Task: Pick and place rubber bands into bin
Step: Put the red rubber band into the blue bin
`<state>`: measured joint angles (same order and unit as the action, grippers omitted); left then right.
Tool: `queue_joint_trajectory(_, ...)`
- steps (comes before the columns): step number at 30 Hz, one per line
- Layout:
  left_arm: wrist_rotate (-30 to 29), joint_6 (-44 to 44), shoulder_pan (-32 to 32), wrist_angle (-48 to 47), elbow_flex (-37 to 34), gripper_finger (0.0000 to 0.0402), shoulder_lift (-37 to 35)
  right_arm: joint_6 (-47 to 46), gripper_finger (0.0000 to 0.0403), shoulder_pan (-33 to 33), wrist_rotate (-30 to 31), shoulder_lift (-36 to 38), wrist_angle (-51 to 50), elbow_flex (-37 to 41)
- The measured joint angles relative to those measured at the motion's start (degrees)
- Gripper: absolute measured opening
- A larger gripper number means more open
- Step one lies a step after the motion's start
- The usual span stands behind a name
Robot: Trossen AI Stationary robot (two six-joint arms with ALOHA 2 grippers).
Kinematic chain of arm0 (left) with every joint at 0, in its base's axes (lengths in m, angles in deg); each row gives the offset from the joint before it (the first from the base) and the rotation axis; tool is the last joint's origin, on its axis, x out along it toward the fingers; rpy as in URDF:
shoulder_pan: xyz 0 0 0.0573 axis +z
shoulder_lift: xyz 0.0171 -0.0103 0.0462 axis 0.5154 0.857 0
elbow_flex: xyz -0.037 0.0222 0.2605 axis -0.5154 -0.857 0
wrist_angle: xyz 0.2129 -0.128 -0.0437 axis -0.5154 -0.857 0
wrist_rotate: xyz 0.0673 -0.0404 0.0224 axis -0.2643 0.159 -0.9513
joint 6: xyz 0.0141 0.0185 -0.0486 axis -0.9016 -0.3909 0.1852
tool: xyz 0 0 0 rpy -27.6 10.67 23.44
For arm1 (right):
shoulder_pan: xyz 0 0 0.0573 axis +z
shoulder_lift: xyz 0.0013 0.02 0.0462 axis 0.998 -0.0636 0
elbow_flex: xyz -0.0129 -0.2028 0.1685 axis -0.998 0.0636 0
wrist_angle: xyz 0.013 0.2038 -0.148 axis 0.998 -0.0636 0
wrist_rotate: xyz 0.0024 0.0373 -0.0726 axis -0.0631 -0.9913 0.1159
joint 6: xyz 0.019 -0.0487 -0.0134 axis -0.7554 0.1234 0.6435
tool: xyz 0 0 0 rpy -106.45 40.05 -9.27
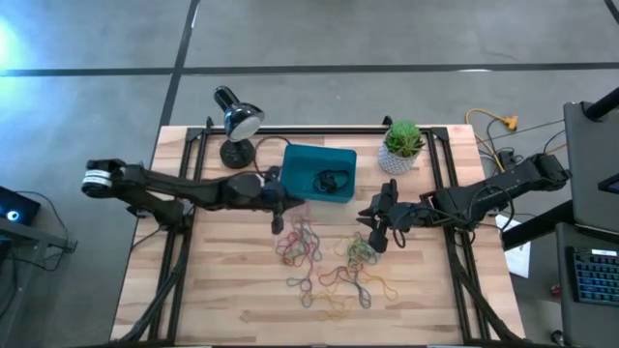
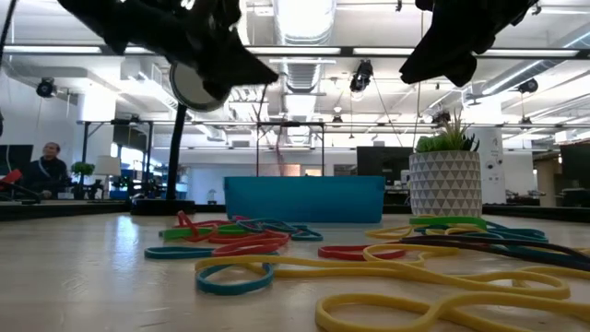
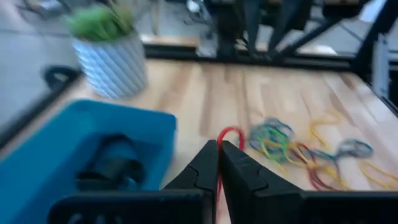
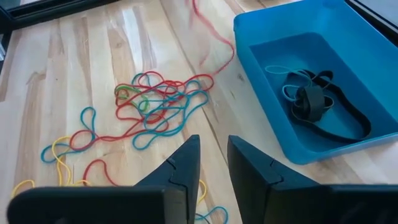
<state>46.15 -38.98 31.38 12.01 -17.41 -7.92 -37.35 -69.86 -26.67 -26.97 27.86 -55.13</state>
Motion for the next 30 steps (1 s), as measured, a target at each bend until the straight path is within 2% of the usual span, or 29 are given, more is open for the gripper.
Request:
queue_joint_trajectory(4, -6.9, -2.3, 0.6, 1.0, 1.0, 0.0000, -0.7, 0.0, 0.0067, 0.0, 0.1, 0.0, 0.1, 0.1)
queue_joint_trajectory(8, -9.9, -2.6, 2.5, 1.2, 3.3, 0.0000, 0.9, -0.1, 0.0063, 0.0, 0.2, 0.0, 0.1, 0.2)
queue_joint_trajectory(18, -19.3, -2.4, 6.2, 0.7, 10.1, 0.0000, 12.7, -0.3, 0.0064, 0.0, 1.3, 0.0, 0.5, 0.2)
queue_joint_trajectory(25, -20.4, -2.1, 8.3, -1.0, 14.3, 0.0000, 19.2, -0.4, 0.0061, 0.0, 1.3, 0.0, 0.6, 0.2)
queue_joint_trajectory(30, -18.5, -2.1, 9.1, -2.3, 15.0, 0.0001, 20.3, -0.4, 0.0064, 0.0, 1.3, 0.0, 0.7, 0.2)
